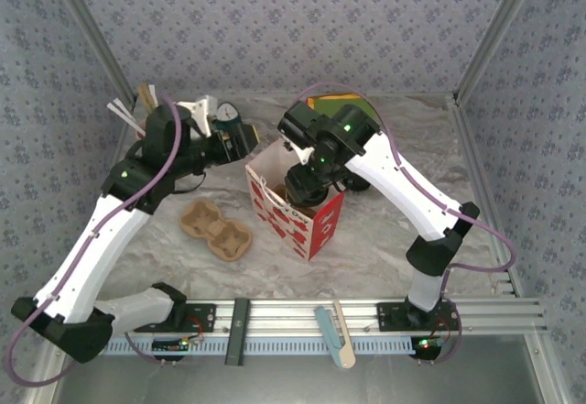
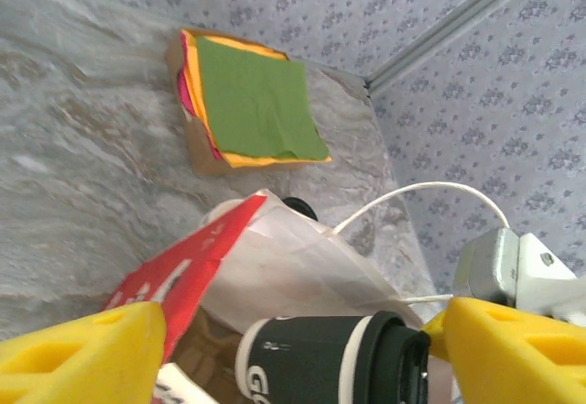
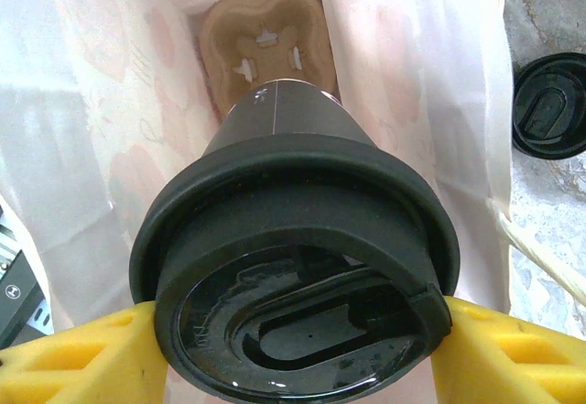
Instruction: Pack the takeout coffee
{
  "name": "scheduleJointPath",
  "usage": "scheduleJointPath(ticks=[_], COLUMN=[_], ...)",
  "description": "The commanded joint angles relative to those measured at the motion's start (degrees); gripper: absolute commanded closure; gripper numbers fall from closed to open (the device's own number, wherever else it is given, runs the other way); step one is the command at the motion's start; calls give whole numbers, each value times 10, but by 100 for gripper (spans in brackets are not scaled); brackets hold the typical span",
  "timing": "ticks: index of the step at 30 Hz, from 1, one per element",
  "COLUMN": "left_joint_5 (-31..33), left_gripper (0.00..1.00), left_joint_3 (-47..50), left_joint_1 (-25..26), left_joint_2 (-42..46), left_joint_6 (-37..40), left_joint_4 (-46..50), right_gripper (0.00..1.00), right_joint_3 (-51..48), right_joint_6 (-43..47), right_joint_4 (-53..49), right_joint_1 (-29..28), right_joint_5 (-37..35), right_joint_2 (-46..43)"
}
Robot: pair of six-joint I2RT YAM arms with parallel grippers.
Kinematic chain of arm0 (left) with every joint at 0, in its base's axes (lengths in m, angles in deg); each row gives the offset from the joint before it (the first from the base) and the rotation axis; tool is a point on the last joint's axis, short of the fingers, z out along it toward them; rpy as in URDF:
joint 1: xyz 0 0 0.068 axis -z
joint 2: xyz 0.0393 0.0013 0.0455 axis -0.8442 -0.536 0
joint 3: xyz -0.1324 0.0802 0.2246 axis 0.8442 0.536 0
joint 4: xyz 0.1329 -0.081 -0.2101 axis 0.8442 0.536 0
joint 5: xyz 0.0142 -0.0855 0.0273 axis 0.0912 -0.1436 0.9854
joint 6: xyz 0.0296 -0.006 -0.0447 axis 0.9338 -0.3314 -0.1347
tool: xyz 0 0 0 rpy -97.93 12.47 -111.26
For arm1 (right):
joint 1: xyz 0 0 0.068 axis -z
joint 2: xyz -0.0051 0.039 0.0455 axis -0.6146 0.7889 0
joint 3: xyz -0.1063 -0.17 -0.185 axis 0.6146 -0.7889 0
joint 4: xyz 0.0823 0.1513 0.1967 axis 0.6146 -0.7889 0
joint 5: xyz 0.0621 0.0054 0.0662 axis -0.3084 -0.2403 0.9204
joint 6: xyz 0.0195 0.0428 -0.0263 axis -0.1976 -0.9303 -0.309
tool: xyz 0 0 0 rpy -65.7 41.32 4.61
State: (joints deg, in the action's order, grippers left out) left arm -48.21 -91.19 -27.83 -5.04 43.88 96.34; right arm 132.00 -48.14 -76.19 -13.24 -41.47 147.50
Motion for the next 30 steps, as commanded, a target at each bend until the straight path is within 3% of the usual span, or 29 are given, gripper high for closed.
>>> scheduleJointPath(ticks=[1,10,12,30], left_joint_5=[18,16,17,13], left_gripper=[14,12,7,5], left_joint_3=[19,51,56,88], left_joint_1=[-9,-25,-28,-38], left_joint_2=[15,45,50,72], left_joint_6=[3,0,-1,-3], left_joint_4=[-9,-2,-1,-7], right_gripper=[31,31,30,30], right_joint_3=[-1,-13,-17,-52], right_joint_6=[-4,-5,-5,-3], right_joint_4=[-24,-35,-37,-40], right_joint_1=[-4,-4,-3,10], right_joint_5=[1,10,15,35], right_joint_2=[15,34,38,50])
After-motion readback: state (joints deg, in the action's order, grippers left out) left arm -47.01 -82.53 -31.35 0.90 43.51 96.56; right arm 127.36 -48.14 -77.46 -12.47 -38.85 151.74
